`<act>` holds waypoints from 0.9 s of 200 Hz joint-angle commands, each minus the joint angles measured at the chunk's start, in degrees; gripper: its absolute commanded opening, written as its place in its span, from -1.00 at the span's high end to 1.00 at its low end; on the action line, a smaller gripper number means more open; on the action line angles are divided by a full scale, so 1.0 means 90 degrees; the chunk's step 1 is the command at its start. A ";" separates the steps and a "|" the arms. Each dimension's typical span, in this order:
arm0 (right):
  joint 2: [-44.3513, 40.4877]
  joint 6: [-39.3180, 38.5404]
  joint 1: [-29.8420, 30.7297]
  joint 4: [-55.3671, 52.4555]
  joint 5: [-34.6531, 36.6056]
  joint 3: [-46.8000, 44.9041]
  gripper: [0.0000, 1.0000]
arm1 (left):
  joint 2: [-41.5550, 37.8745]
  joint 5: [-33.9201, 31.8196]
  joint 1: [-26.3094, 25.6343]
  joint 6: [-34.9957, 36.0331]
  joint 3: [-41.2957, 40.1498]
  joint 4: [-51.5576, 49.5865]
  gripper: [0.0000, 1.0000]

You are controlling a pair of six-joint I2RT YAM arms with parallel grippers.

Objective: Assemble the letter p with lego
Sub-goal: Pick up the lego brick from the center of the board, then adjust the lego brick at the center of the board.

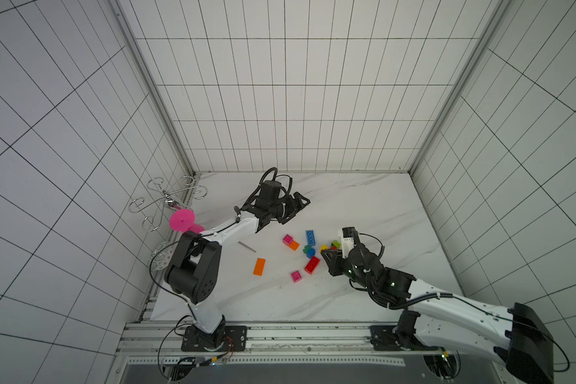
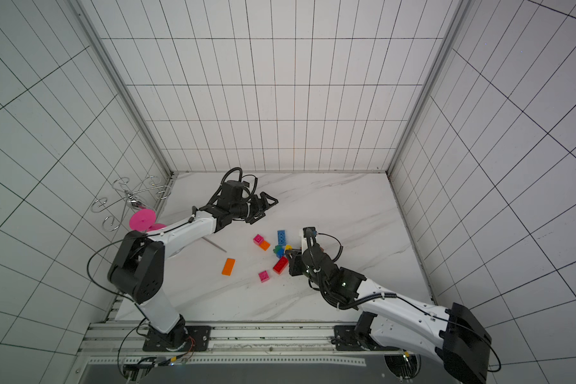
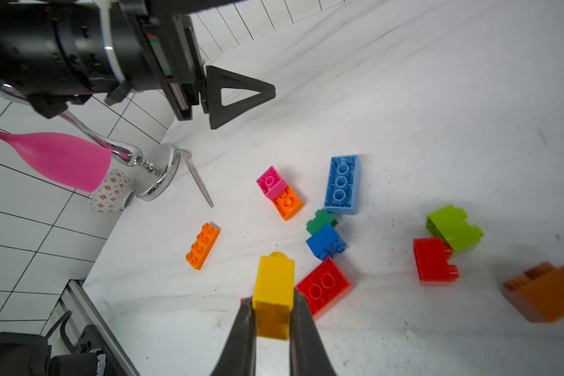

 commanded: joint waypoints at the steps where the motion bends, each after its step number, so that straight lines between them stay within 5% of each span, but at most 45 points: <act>1: -0.0451 -0.0038 -0.0181 -0.1149 -0.0325 0.0221 1.00 | 0.0482 0.0340 0.0070 0.0945 0.0460 -0.0306 -0.84; 79: -0.0714 -0.0354 -0.0726 -0.2498 -0.1184 0.0680 1.00 | 0.1075 0.0583 0.0316 0.1056 -0.0106 0.0107 -0.85; 180: 0.0074 -0.0520 -0.0825 -0.2744 -0.1744 0.1160 1.00 | 0.0170 0.0778 0.0367 0.0688 -0.1779 0.0930 -0.88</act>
